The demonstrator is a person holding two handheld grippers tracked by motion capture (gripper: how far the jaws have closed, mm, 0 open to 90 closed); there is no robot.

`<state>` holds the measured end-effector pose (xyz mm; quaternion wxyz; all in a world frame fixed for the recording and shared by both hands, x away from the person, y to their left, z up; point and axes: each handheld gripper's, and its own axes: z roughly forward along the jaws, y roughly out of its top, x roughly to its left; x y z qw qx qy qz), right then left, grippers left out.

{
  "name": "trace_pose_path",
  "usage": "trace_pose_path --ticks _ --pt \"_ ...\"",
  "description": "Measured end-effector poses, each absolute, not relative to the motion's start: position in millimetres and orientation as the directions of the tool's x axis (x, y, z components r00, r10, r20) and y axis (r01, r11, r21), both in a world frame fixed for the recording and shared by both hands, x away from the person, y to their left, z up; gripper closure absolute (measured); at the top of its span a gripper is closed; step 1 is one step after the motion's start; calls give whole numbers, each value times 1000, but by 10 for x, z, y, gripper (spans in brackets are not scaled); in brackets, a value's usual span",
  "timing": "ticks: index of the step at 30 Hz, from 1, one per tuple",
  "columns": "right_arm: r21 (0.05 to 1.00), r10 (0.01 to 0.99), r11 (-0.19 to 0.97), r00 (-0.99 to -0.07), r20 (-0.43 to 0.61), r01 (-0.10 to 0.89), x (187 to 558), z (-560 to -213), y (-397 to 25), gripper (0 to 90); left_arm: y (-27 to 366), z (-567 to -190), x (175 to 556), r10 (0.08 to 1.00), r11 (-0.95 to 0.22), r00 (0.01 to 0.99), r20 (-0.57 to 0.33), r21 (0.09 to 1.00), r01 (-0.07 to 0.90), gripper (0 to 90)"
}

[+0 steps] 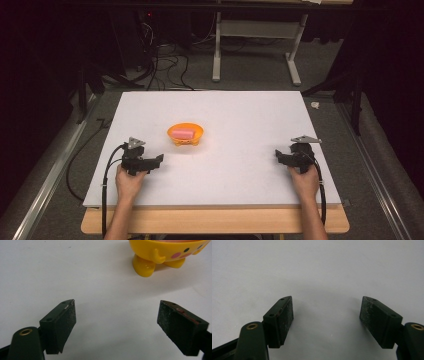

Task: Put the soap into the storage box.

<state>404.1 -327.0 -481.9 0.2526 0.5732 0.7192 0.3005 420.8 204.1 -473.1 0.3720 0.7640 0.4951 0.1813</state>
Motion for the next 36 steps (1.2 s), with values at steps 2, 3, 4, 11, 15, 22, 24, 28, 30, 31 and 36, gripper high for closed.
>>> trace_pose_path --ticks 2,3,4,11,15,22,24,28,30,31,36 --pt "722 976 162 -215 -19 673 4041 -4819 -3270 276 2027 -4748 4217 892 -240 445 -83 746 621 163" --pt "722 976 162 -215 -19 673 4041 -4819 -3271 276 2021 -4756 4221 892 -242 445 -80 747 620 163" --pt "722 976 162 -215 -19 673 4041 -4819 -3270 276 2015 -4762 4224 892 -245 445 -76 747 619 163" --pt "721 976 162 -216 -18 673 4040 -4818 -3271 276 1989 -4798 4242 894 -257 445 -57 747 613 164" --pt "722 976 162 -215 -19 673 4041 -4819 -3271 276 1970 -4821 4251 894 -267 447 -46 745 611 164" --pt "722 976 162 -215 -19 673 4041 -4819 -3270 276 1938 -4853 4263 894 -273 446 -38 743 611 164" --pt "722 976 162 -215 -19 672 4041 -4819 -3270 276 1931 -4860 4266 894 -277 447 -36 740 613 164" --pt "722 976 162 -215 -20 673 4041 -4819 -3271 276 1929 -4862 4268 895 -277 445 -32 742 611 164" --pt "722 976 162 -215 -19 673 4041 -4819 -3270 276 1924 -4867 4271 896 -278 443 -29 740 612 165" --pt "722 976 162 -215 -19 673 4041 -4819 -3270 276 1919 -4870 4271 897 -281 442 -25 739 612 165" --pt "723 977 162 -214 -19 672 4041 -4820 -3269 276 1901 -4878 4277 898 -295 439 -10 727 620 163"
